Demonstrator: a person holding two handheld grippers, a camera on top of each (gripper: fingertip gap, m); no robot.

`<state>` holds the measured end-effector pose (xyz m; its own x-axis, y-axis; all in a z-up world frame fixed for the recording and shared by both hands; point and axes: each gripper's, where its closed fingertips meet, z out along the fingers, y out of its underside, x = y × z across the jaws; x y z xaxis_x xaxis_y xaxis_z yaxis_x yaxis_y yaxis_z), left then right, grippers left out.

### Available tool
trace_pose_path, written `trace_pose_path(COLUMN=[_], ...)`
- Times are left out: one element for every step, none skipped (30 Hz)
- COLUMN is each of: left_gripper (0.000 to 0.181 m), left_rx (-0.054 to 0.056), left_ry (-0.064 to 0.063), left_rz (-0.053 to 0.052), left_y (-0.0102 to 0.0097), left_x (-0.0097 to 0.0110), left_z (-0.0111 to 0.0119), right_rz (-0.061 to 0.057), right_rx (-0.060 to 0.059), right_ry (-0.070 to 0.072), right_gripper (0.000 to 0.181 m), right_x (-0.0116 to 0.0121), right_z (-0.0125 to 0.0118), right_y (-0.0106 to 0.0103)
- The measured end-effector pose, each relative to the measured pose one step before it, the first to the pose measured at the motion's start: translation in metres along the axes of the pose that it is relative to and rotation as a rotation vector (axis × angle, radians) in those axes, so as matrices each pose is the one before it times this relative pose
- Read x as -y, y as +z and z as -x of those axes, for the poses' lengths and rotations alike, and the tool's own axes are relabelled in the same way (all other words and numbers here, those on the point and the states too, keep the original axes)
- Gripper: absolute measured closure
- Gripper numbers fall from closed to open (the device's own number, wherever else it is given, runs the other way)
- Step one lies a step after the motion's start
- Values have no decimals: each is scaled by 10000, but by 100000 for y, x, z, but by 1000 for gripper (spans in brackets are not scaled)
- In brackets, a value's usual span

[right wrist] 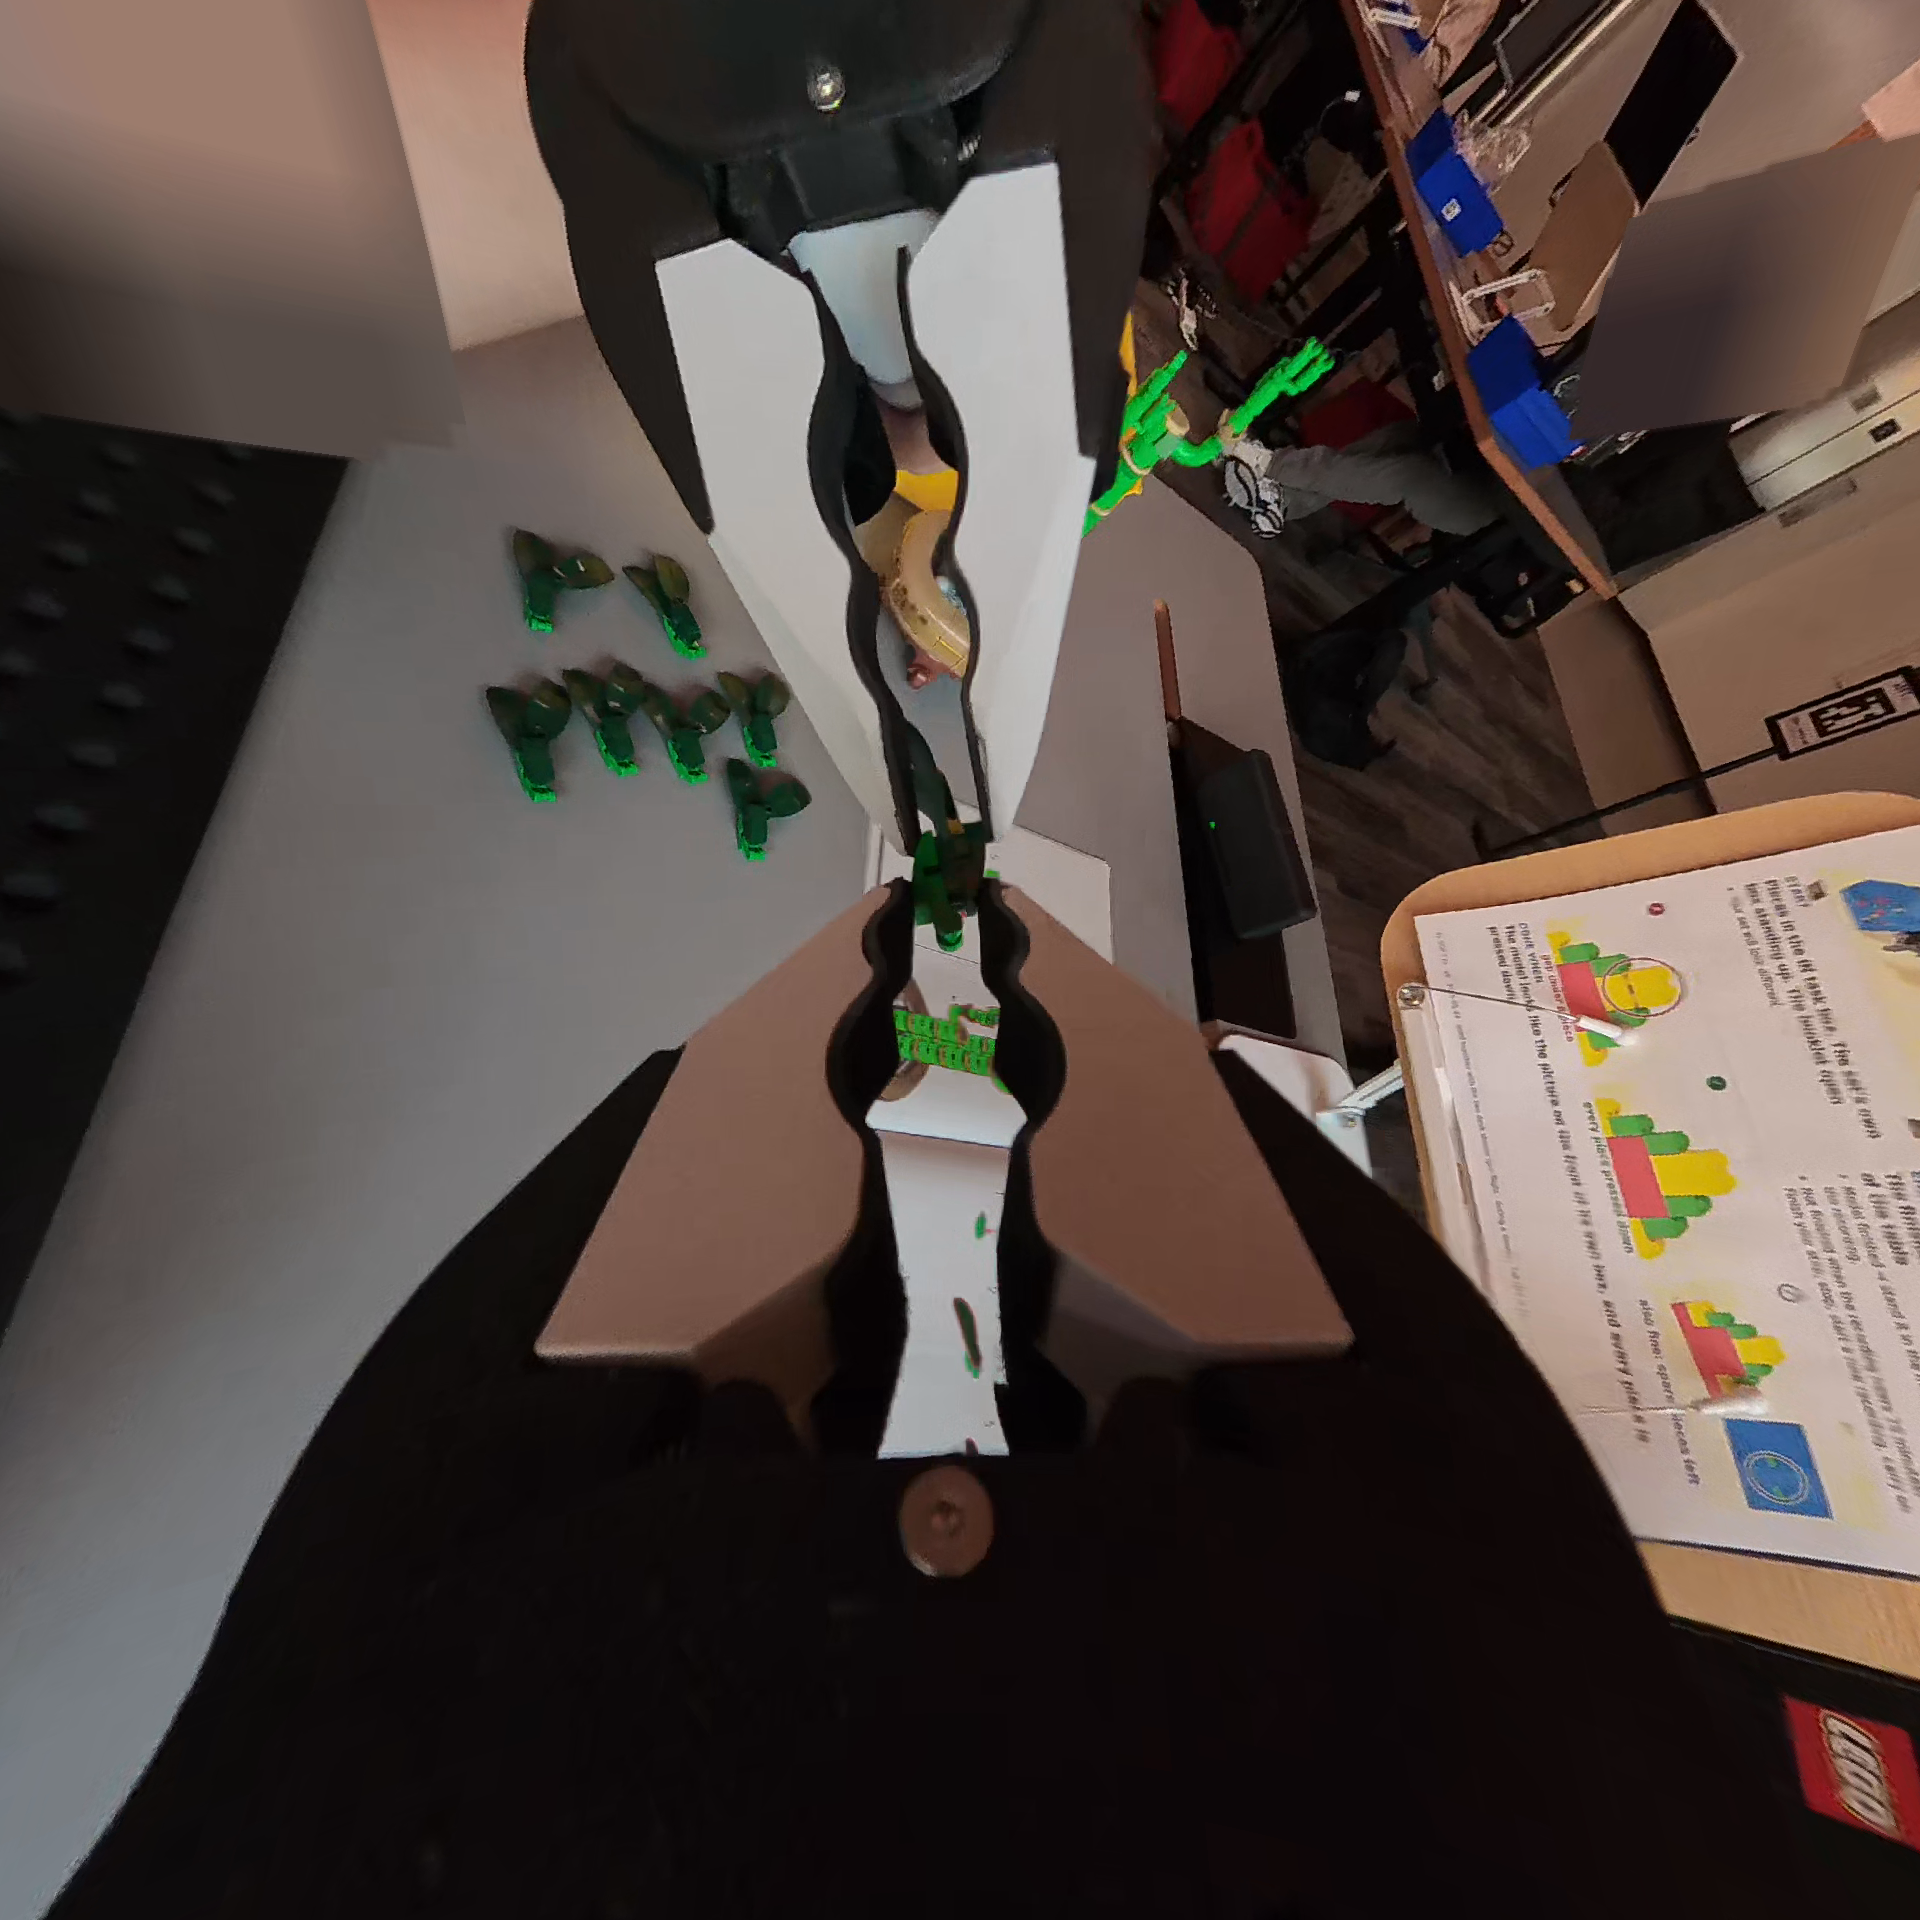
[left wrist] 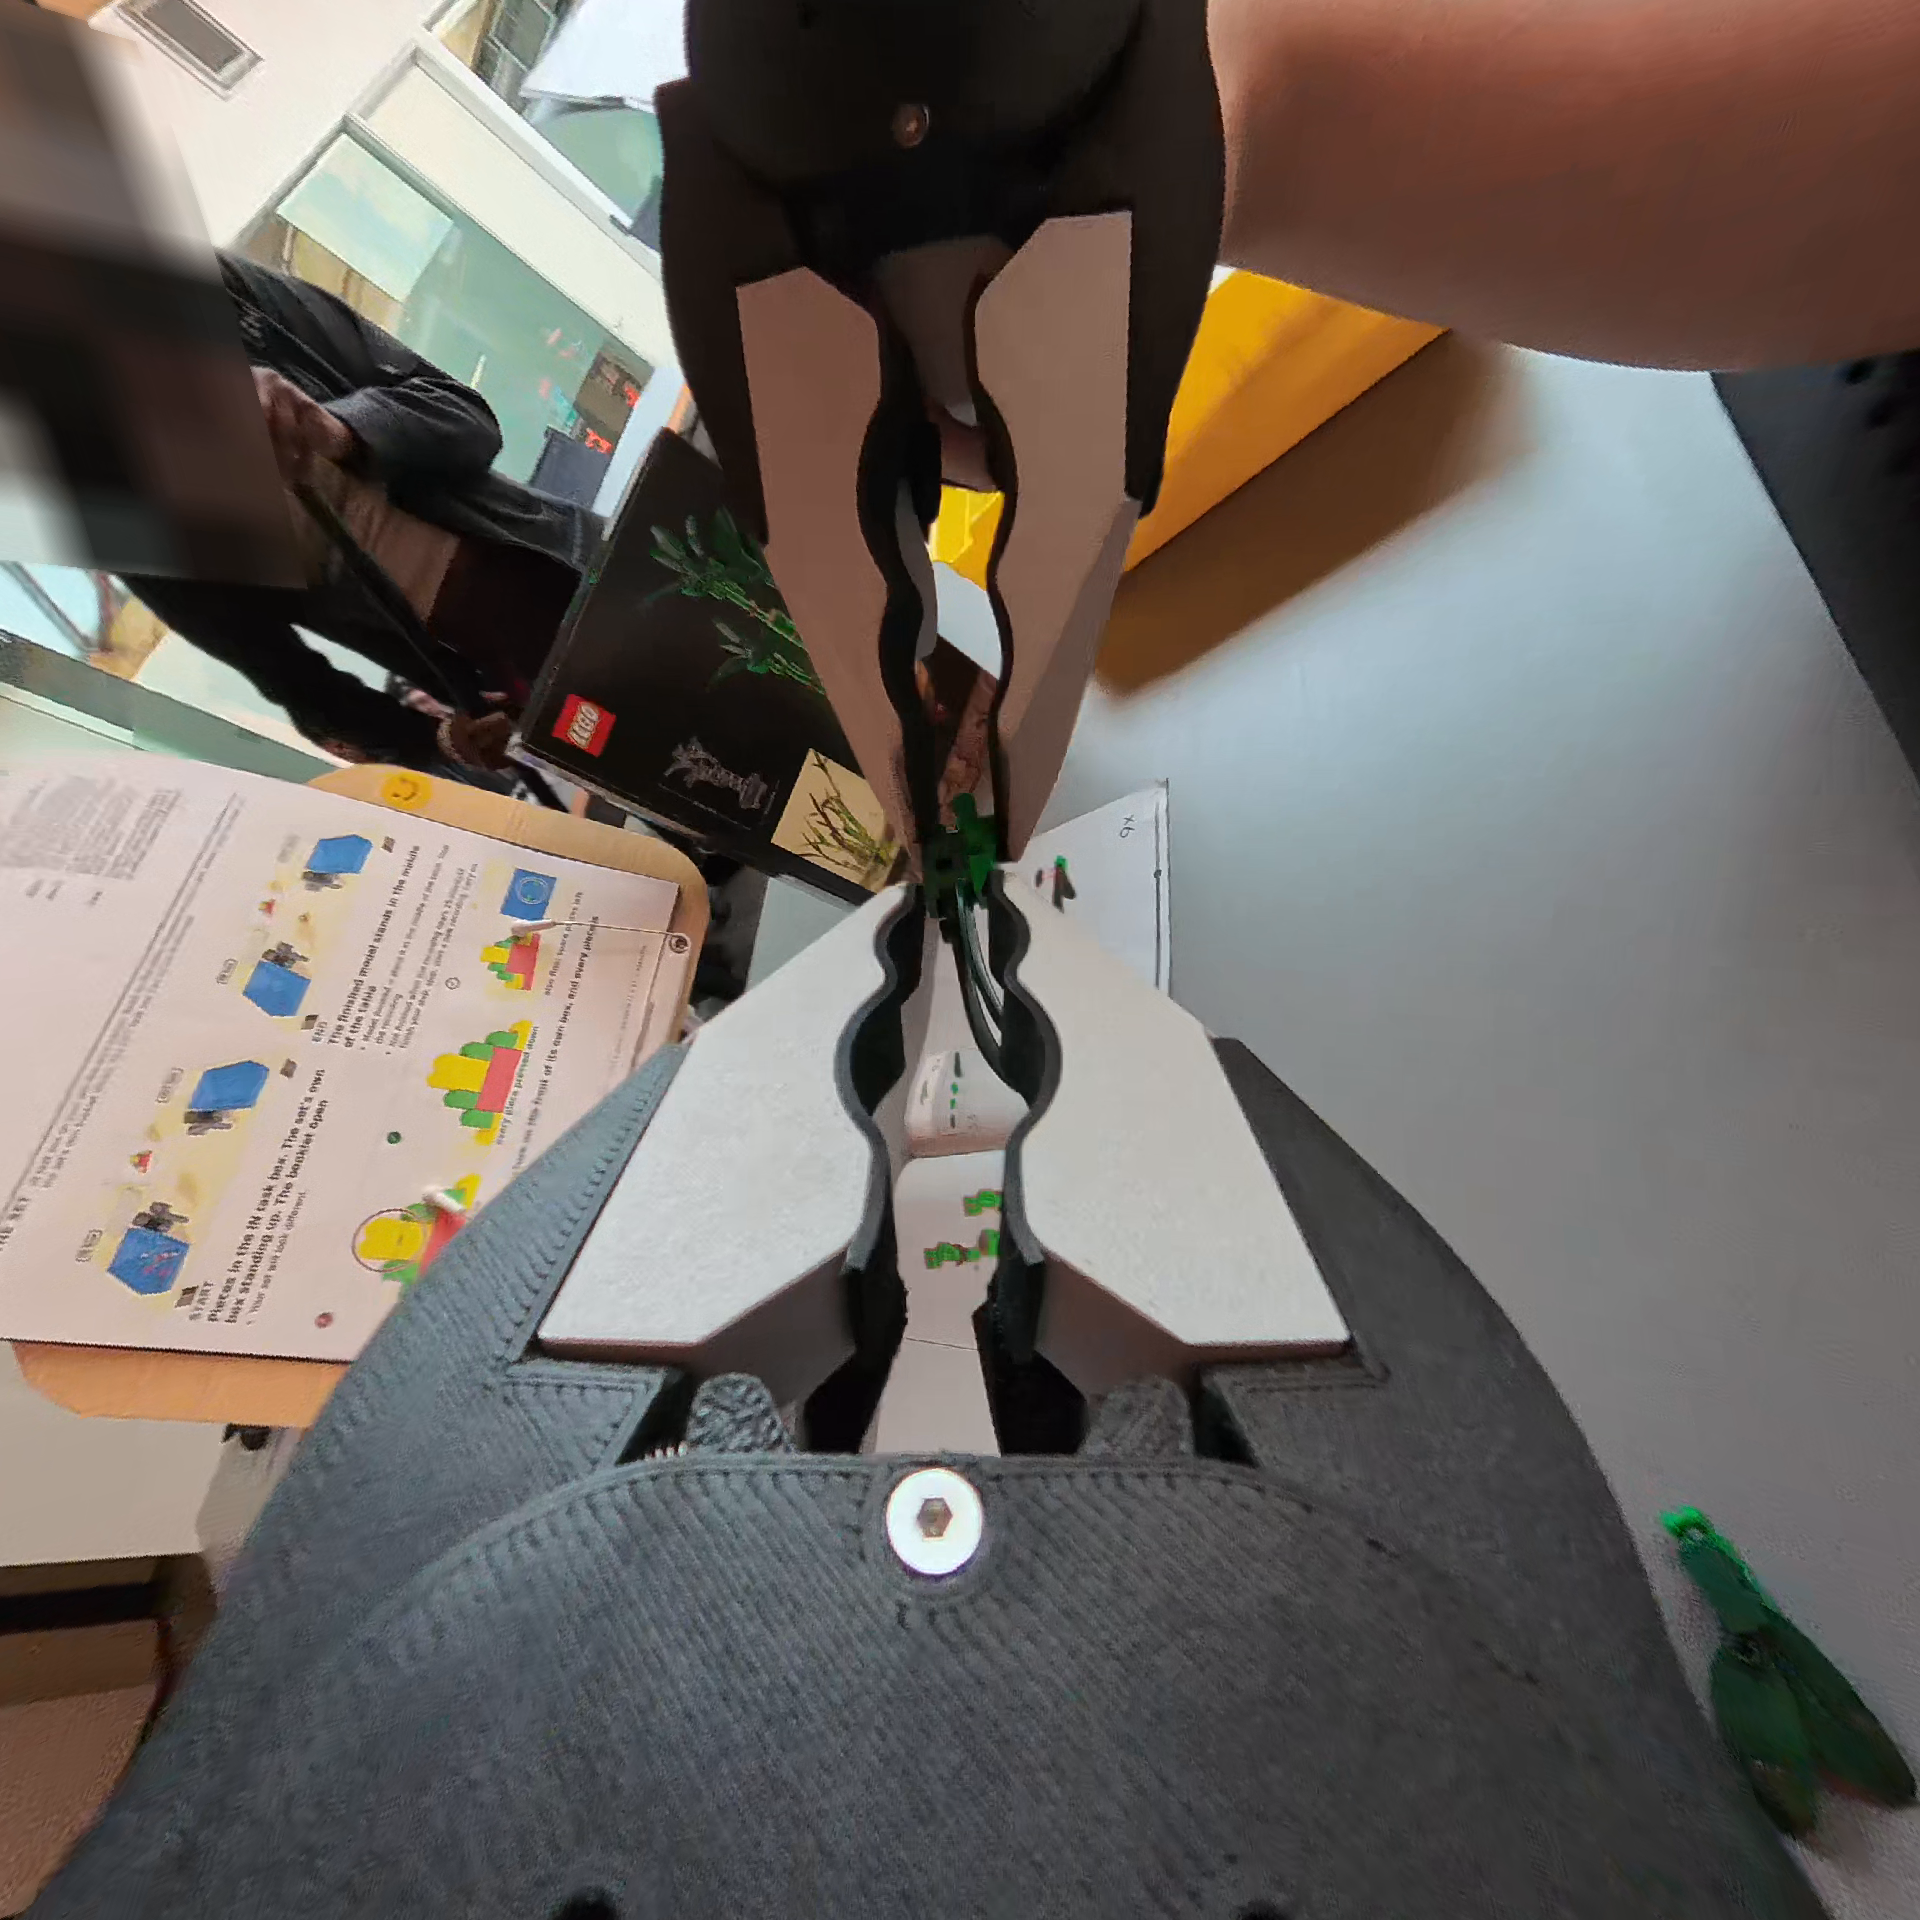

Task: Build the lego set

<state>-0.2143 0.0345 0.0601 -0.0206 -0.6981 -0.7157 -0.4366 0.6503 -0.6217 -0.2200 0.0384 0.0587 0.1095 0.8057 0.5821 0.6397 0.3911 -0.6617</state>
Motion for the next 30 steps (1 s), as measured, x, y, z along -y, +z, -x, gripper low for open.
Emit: trace_pose_path(left_gripper=[171,171,166,158,154,152,152,154,155,155,155,155,156,156,156,156,156,156,156,156,155,155,155,154,154,154,153,153,153,152], left_rx=[-191,-26,173,147,120,185,263,343,388,369,330,302,266,214,164,121,76,46,24,28,59,71,72,74,79,85,88,91,111,164], left_ry=[-234,-260,-293,-393,-481,-454,-342,-218,-119,-55,-23,-16,-25,-46,-60,-44,-13,-1,-6,4,17,8,-12,-41,-93,-149,-164,-139,-115,-104], left_rz=[129,156,9,-171,-269,-325,-339,-277,-170,-103,-85,-77,-84,-91,-86,-88,-96,-88,-53,-11,16,22,17,6,-9,-15,-3,10,20,55], left_y=[32,-115,-361,-630,-869,-1044,-1114,-1105,-1038,-949,-851,-752,-660,-569,-475,-401,-335,-259,-215,-169,-171,-171,-206,-251,-303,-369,-478,-610,-740,-853], left_x=[-612,-658,-439,-142,123,332,471,490,391,314,284,272,270,286,253,245,253,233,198,143,73,59,67,77,101,129,129,156,187,142], left_z=[-136,240,687,795,844,939,962,991,979,859,746,676,589,491,403,297,179,91,38,21,67,87,114,129,160,202,207,233,325,463], right_rz=[-94,-155,62,165,86,75,55,60,164,134,76,85,16,39,62,101,168,82,48,71,62,38,83,143,97,-23,-10,-126,-222,-241], right_rx=[198,50,-28,6,-158,-190,-74,16,-73,-52,-2,-143,-71,134,66,101,12,83,158,228,253,261,325,255,207,146,81,69,116,111], right_ry=[264,307,186,-70,-297,-448,-451,-319,-287,-275,-309,-370,-339,-220,-104,-121,-143,-53,147,307,316,251,239,220,186,212,246,252,272,273], right_gripper=[171,171,170,170,170,170,170,170,170,170,170,170,170,170,170,170,170,169,169,169,168,164,161,159,160,159,159,159,159,158], right_x=[-335,-419,-811,-953,-820,-802,-740,-719,-856,-709,-488,-408,-316,-349,-339,-361,-408,-241,-145,-173,-164,-160,-198,-238,-156,47,28,180,316,347], right_z=[85,-180,-172,165,157,298,603,793,732,858,992,778,834,1047,842,749,413,319,261,268,310,341,432,311,238,107,-30,-84,-44,-86], right_y=[539,671,827,1001,1107,1146,1149,1100,1017,860,711,547,411,346,287,220,141,91,87,133,149,150,137,106,30,-96,-186,-266,-332,-382])
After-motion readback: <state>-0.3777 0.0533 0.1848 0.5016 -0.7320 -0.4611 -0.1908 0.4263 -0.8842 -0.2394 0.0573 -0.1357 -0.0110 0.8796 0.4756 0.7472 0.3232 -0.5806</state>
